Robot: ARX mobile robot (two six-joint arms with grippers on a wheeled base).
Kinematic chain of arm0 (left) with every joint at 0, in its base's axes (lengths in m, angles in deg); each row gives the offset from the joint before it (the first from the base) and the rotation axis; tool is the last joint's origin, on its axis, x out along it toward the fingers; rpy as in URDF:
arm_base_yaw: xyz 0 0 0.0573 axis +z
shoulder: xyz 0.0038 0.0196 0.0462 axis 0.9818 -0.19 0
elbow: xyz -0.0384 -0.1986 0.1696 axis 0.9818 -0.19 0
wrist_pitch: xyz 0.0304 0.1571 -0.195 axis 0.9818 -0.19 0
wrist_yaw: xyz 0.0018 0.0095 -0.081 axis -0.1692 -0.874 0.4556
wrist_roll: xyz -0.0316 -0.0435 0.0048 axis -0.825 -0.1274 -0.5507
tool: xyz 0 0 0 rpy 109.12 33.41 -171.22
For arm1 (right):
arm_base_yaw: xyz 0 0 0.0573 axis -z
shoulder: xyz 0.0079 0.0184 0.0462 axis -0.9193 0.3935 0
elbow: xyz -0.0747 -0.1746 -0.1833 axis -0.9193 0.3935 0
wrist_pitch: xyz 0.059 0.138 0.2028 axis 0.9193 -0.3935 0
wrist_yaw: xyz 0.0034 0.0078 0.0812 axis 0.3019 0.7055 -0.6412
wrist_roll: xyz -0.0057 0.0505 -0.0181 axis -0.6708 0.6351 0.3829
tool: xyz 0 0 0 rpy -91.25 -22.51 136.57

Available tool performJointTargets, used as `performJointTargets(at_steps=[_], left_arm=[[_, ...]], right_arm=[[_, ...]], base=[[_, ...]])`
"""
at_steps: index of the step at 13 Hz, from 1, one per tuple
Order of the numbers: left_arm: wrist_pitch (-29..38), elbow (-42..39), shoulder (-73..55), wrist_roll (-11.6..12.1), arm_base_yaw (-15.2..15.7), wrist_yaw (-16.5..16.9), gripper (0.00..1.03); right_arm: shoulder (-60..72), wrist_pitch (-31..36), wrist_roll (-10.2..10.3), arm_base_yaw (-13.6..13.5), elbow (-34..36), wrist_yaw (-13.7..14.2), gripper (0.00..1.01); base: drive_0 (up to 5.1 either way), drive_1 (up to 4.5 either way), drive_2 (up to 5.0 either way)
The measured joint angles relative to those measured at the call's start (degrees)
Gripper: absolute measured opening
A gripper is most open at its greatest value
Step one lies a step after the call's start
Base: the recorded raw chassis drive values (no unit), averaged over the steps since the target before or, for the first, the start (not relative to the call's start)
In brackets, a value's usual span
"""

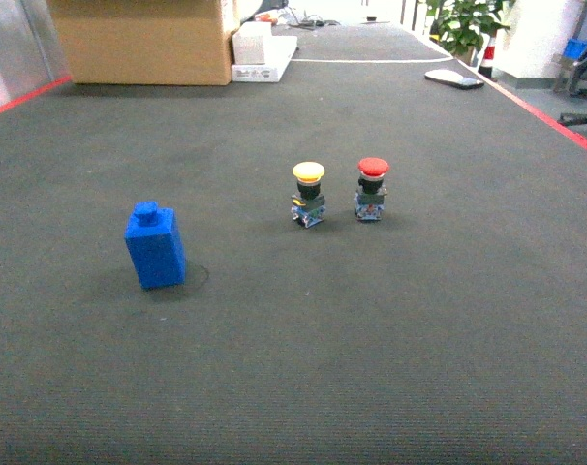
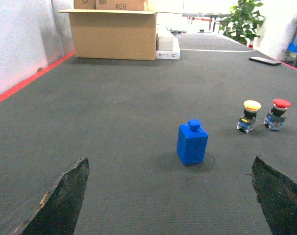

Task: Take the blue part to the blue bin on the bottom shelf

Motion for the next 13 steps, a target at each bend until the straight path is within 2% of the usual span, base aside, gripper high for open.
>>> performJointTargets(at_steps=[5,6,7,8,9,10,11,13], left_arm=[[0.0,0.0,0.0,0.0,0.0,0.0,0.98],[-4.5,1.1,-1.8,-1.3,-3.1,-7.1,0.98],[-3.1,1.9,-8.1,-3.4,-9.2,-17.6,0.98],[1.3,1.9,-13.5,-4.6,-12.9,-23.9,0.98],[9.4,2.7,-21.3,-6.3,-15.5,-27.2,0.98],[22.3,6.1,-35.5,-7.2,-19.3,-26.8,0.98],[31.0,9.6,-46.3,-8.0,-21.1,-25.1,0.98],[42.1,17.6,-67.2,-9.5,-22.3,-21.5,0.98]], right_arm=[[0.0,0.0,0.0,0.0,0.0,0.0,0.98],[0.0,0.0,0.0,0.0,0.0,0.0,0.98],[0.0,0.0,0.0,0.0,0.0,0.0,0.98],[0.0,0.0,0.0,0.0,0.0,0.0,0.98],[0.0,-0.1,0.0,0.0,0.0,0.0,0.98],[0.0,0.0,0.0,0.0,0.0,0.0,0.98],[0.0,0.0,0.0,0.0,0.0,0.0,0.98],[0.0,0.0,0.0,0.0,0.0,0.0,0.98]], base=[[0.0,0.00,0.0],[0.0,0.00,0.0],[0.0,0.00,0.0],[0.0,0.00,0.0],[0.0,0.00,0.0],[0.0,0.00,0.0],[0.0,0.00,0.0],[0.0,0.00,0.0]])
